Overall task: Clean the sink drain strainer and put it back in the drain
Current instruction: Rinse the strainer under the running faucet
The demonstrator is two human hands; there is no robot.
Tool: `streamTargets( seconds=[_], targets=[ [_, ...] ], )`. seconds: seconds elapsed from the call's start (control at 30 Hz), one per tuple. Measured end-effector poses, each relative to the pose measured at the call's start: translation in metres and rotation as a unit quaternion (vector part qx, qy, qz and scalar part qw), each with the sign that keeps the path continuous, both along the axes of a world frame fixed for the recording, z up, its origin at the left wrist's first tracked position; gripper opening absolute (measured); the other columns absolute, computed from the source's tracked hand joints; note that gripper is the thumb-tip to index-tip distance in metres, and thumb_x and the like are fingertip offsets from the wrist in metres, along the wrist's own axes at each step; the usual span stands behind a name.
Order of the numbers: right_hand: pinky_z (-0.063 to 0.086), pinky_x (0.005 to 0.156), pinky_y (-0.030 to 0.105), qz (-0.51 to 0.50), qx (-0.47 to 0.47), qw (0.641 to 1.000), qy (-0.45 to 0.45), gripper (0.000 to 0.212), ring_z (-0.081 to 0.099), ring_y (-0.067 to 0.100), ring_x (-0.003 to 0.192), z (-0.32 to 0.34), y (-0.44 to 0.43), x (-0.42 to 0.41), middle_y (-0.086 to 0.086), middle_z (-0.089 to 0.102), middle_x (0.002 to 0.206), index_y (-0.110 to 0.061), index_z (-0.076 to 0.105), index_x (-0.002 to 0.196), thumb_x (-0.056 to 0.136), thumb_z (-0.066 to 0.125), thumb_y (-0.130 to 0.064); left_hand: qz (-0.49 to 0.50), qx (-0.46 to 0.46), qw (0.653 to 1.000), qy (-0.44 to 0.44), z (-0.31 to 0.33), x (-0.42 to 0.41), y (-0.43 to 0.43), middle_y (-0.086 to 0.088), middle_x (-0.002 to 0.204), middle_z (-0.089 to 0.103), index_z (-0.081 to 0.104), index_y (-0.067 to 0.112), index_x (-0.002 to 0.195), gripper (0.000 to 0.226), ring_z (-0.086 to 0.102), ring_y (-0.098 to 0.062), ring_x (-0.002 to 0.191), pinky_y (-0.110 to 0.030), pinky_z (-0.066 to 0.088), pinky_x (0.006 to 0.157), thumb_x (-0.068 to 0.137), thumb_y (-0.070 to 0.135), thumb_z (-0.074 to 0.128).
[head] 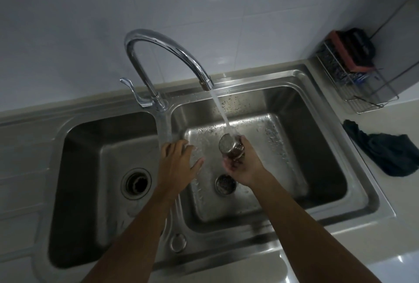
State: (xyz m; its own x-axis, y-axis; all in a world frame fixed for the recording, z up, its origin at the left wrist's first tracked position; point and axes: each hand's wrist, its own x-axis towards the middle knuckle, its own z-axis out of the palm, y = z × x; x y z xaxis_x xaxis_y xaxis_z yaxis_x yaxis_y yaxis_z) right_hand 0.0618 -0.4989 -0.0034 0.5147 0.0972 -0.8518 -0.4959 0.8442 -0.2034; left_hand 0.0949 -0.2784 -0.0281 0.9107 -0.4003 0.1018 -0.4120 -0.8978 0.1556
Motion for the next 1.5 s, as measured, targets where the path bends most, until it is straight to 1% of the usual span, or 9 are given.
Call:
streamTargets(
  seconds=[0.1, 0.4, 0.63, 0.73, 0.8, 0.87, 1.0, 1.33, 1.5],
  targets=[
    [0.061, 0.063, 0.036, -0.082, 0.078, 0.994, 0.008, 0.077, 0.064, 0.025, 0.095, -0.001, 0.005, 0.003, 0.023, 0.059, 0.124, 0.005, 0.056, 0.126, 0.081, 0.078, -0.053, 0.001, -0.007, 1.000, -0.010, -0.001, 0.000, 0.000, -0.001, 0.126, 0.060, 0.069, 0.022, 0.122, 0.052, 0.058, -0.023, 0.115, -0.040, 0.031, 0.110, 0.094, 0.064, 0.056],
    [0.060, 0.082, 0.033, -0.145, 0.071, 0.987, -0.008, 0.066, 0.061, 0.026, 0.114, -0.003, 0.001, 0.007, 0.020, 0.057, 0.132, 0.002, 0.058, 0.129, 0.085, 0.077, -0.043, 0.006, -0.016, 1.000, -0.021, -0.002, -0.001, 0.000, -0.002, 0.126, 0.061, 0.071, 0.022, 0.119, 0.046, 0.056, -0.022, 0.115, -0.041, 0.034, 0.109, 0.093, 0.059, 0.061],
    [0.059, 0.078, 0.029, -0.085, 0.041, 0.995, -0.011, 0.062, 0.064, 0.026, 0.099, -0.003, 0.001, -0.002, 0.020, 0.061, 0.126, 0.002, 0.060, 0.128, 0.087, 0.075, -0.042, 0.013, -0.032, 0.999, -0.039, -0.001, -0.001, 0.000, -0.003, 0.122, 0.062, 0.073, 0.021, 0.114, 0.042, 0.049, -0.020, 0.112, -0.043, 0.042, 0.104, 0.092, 0.056, 0.066],
    [0.060, 0.078, 0.034, -0.035, -0.126, 0.991, -0.014, 0.053, 0.068, 0.024, 0.089, -0.006, 0.002, 0.008, 0.017, 0.070, 0.107, -0.002, 0.068, 0.111, 0.081, 0.081, -0.043, 0.008, -0.028, 0.999, -0.035, -0.003, -0.001, 0.001, -0.003, 0.122, 0.062, 0.073, 0.022, 0.113, 0.041, 0.058, -0.022, 0.110, -0.042, 0.037, 0.107, 0.094, 0.057, 0.063],
    [0.059, 0.072, 0.037, 0.117, -0.402, 0.908, -0.021, 0.057, 0.069, 0.021, 0.085, -0.009, 0.007, 0.008, 0.009, 0.071, 0.097, -0.009, 0.068, 0.103, 0.074, 0.080, -0.056, 0.009, -0.028, 0.999, -0.032, -0.002, 0.000, 0.000, -0.002, 0.122, 0.062, 0.073, 0.023, 0.113, 0.041, 0.059, -0.022, 0.110, -0.041, 0.035, 0.108, 0.094, 0.057, 0.063],
    [0.057, 0.079, 0.037, 0.235, -0.637, 0.732, -0.056, 0.070, 0.066, 0.017, 0.095, -0.013, 0.009, 0.001, 0.000, 0.064, 0.109, -0.016, 0.060, 0.117, 0.068, 0.077, -0.062, 0.007, -0.028, 0.999, -0.031, -0.002, 0.000, 0.000, -0.002, 0.122, 0.063, 0.074, 0.022, 0.113, 0.041, 0.060, -0.021, 0.110, -0.040, 0.034, 0.108, 0.094, 0.057, 0.063],
    [0.054, 0.084, 0.037, 0.302, -0.756, 0.563, -0.140, 0.083, 0.056, 0.018, 0.106, -0.023, 0.008, -0.014, -0.001, 0.052, 0.122, -0.022, 0.044, 0.131, 0.064, 0.084, -0.050, 0.006, -0.018, 0.999, -0.025, -0.002, 0.000, 0.000, -0.001, 0.123, 0.062, 0.074, 0.023, 0.115, 0.043, 0.060, -0.021, 0.111, -0.039, 0.031, 0.109, 0.094, 0.059, 0.060],
    [0.055, 0.076, 0.039, 0.340, -0.790, 0.480, -0.174, 0.082, 0.054, 0.024, 0.109, -0.024, -0.011, -0.007, 0.003, 0.051, 0.122, -0.018, 0.044, 0.134, 0.067, 0.083, -0.047, 0.006, -0.022, 0.999, -0.023, -0.001, 0.001, -0.001, -0.003, 0.121, 0.063, 0.074, 0.022, 0.113, 0.040, 0.062, -0.022, 0.109, -0.042, 0.034, 0.108, 0.094, 0.056, 0.063],
    [0.052, 0.085, 0.040, 0.396, -0.741, 0.534, -0.090, 0.087, 0.054, 0.027, 0.114, -0.036, -0.037, -0.022, 0.007, 0.048, 0.129, -0.015, 0.045, 0.137, 0.070, 0.079, -0.059, 0.006, -0.022, 0.999, -0.026, -0.001, 0.000, -0.001, -0.003, 0.120, 0.064, 0.075, 0.021, 0.111, 0.039, 0.063, -0.024, 0.107, -0.041, 0.033, 0.108, 0.093, 0.055, 0.066]
  ],
)
